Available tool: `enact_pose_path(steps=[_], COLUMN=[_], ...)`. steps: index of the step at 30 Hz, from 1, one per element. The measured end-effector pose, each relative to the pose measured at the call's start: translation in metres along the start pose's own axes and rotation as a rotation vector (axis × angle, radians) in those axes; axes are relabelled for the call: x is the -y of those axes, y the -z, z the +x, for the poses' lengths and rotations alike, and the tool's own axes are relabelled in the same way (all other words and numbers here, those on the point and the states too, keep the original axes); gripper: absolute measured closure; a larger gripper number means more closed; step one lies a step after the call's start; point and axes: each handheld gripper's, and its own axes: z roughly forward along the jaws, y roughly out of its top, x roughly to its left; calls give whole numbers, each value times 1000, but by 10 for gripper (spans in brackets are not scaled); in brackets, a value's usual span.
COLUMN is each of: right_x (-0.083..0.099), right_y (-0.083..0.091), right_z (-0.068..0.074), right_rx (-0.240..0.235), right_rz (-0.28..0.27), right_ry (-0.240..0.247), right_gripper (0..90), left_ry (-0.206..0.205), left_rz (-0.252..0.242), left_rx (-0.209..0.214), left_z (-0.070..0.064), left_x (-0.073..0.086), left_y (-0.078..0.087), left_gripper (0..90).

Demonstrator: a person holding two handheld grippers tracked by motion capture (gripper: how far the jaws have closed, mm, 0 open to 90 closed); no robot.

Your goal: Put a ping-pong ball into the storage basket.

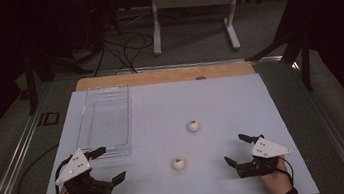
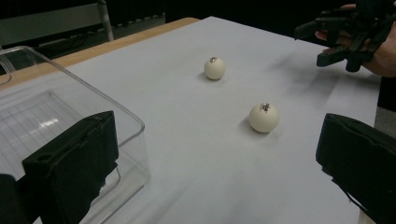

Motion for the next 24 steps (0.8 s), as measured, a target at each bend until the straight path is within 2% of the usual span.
enact_pose_path(steps=[6, 15, 24], right_x=[-1, -1, -1], right_y=[0, 0, -1], right_z=[1, 1, 1], right_rx=[0, -1, -4], right_rz=[0, 2, 6], right_ry=[-1, 1, 2], right_gripper=[93, 93, 93], left_ry=[-23, -57, -75], left_rz=[2, 33, 52], left_rx=[7, 33, 62], left_z=[0, -2, -4], left_x=[-11, -29, -44], left_y=[-3, -12, -23], left_gripper=[4, 4, 4])
